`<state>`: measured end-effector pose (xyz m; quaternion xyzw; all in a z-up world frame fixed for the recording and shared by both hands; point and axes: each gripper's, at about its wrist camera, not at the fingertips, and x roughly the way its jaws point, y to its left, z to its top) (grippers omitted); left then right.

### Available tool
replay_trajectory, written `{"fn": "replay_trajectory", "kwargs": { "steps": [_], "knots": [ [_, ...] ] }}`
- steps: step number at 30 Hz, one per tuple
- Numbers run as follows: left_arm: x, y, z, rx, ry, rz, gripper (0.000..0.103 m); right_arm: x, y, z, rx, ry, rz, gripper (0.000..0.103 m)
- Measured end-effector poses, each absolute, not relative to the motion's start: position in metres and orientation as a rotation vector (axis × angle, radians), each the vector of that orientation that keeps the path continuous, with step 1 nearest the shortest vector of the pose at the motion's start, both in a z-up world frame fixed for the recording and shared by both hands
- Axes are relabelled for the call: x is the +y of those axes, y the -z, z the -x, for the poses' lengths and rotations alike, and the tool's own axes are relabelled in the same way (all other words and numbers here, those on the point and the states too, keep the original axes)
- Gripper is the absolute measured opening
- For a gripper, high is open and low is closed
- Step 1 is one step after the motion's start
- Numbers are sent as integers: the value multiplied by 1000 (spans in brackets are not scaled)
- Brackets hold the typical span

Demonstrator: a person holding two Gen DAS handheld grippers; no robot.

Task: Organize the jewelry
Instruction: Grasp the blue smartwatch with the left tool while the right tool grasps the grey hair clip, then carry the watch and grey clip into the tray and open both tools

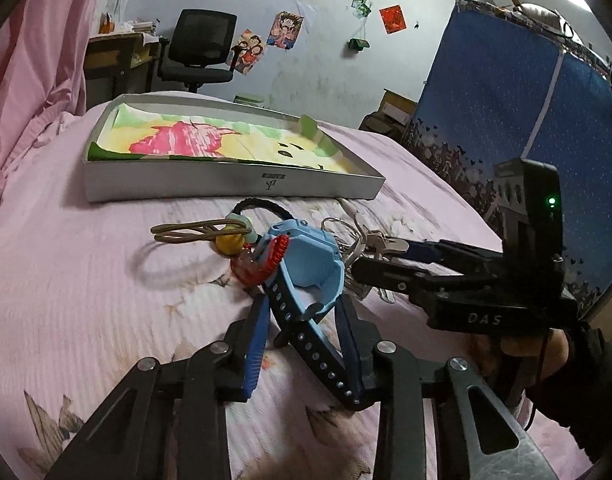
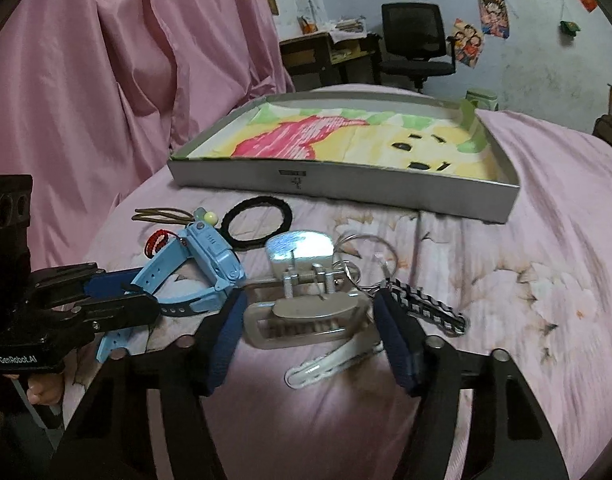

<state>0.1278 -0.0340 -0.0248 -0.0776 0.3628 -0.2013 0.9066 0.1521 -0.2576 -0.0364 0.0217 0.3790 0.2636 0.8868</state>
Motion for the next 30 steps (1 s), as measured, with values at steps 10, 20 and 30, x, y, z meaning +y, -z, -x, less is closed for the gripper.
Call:
{"fn": "replay_trajectory", "kwargs": {
  "steps": [10, 20, 30],
  "knots": [
    [-32, 22, -123, 756, 392, 159, 20, -256, 34, -140, 757, -521, -61, 57],
    [-22, 19, -92, 773, 430, 183, 19, -265, 35, -98, 737, -512, -146, 57],
    [-21, 13, -71, 641, 348, 131, 18, -263, 27, -69, 607, -461, -175, 57]
  ]
}}
